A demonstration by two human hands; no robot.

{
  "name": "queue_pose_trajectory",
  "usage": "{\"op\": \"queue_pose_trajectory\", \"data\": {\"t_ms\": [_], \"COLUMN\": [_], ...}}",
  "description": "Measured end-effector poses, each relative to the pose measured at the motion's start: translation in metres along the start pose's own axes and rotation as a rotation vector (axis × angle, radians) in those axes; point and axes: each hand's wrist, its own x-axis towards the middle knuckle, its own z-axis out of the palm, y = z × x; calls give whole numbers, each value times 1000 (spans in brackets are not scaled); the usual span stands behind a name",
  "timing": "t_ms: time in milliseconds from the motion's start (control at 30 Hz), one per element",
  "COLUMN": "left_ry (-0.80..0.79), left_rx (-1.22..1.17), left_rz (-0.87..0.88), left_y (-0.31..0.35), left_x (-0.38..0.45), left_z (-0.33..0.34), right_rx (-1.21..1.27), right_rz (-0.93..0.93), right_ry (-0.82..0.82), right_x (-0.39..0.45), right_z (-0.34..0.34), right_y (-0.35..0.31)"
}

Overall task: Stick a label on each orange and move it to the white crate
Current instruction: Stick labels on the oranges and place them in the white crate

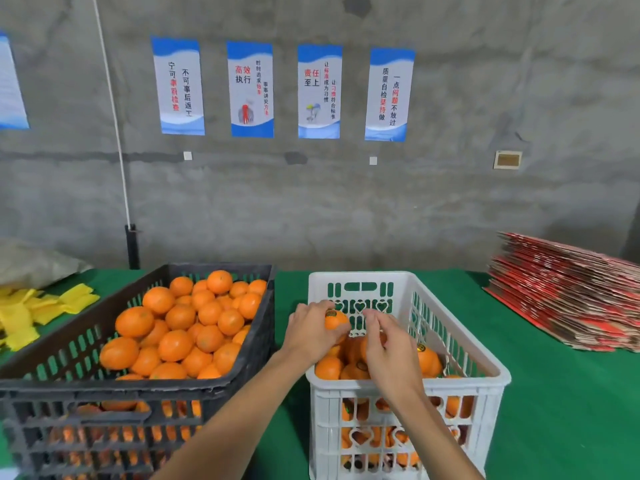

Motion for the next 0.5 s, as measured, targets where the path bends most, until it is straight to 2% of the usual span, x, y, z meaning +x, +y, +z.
{"op": "queue_pose_trajectory", "data": {"t_ms": [133, 333, 400, 500], "left_ry": [-4, 202, 241, 142], "left_rx": [-178, -416, -399, -374], "left_rz": [-43, 126, 204, 138], "left_y": [-14, -46, -59, -85], "left_x": [-22, -123, -161, -216], "left_z": [-7, -22, -20, -9], "right_rx": [8, 4, -24, -104], "right_rz": [-67, -326, -346, -118], "right_ry": [14, 127, 64, -200], "right_x": [-23, -103, -135, -173], "right_z": [-2, 13, 22, 33], "right_y": [-1, 8, 14, 19]}}
